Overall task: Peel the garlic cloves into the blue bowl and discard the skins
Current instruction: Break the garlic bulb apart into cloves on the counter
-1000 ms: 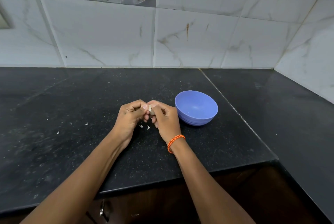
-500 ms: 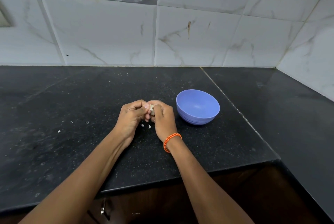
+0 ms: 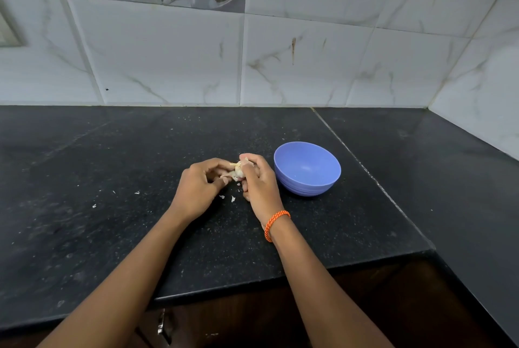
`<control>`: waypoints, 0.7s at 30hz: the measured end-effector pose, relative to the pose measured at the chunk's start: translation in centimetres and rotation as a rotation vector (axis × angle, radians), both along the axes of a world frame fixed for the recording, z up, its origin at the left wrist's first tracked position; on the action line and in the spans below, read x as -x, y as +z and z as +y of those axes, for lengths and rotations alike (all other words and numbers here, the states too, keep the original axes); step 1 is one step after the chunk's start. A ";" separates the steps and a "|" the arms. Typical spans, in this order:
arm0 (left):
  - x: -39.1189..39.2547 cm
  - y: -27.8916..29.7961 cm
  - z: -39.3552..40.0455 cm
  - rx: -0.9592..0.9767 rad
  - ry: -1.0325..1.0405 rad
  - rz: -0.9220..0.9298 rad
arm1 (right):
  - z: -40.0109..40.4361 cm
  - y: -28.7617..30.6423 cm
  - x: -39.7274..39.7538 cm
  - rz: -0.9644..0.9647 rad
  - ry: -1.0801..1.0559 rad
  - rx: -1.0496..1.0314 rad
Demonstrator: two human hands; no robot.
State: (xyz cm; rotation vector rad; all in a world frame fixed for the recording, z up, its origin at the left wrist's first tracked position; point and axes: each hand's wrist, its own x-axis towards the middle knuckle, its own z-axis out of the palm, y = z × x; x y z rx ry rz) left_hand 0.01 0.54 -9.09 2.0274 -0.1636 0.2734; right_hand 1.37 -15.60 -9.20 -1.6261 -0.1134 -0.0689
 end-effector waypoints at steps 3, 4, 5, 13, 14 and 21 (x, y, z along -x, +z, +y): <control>0.5 0.5 -0.2 0.006 -0.023 -0.007 | -0.2 0.2 0.1 0.045 -0.002 -0.025; 0.6 0.6 -0.2 0.026 -0.035 -0.007 | -0.3 0.3 0.2 0.044 -0.011 -0.028; 0.7 0.7 -0.2 0.035 -0.043 -0.017 | -0.4 0.4 0.3 0.038 -0.022 -0.023; 1.4 0.6 -1.3 -0.287 0.062 -0.156 | -0.6 0.3 1.1 -0.133 -0.108 0.119; 1.4 0.5 -1.4 -0.308 0.069 -0.158 | -0.6 0.3 1.1 -0.167 -0.114 0.154; 1.2 0.2 -1.7 -0.145 0.014 -0.100 | -0.7 0.0 1.1 -0.237 -0.053 0.363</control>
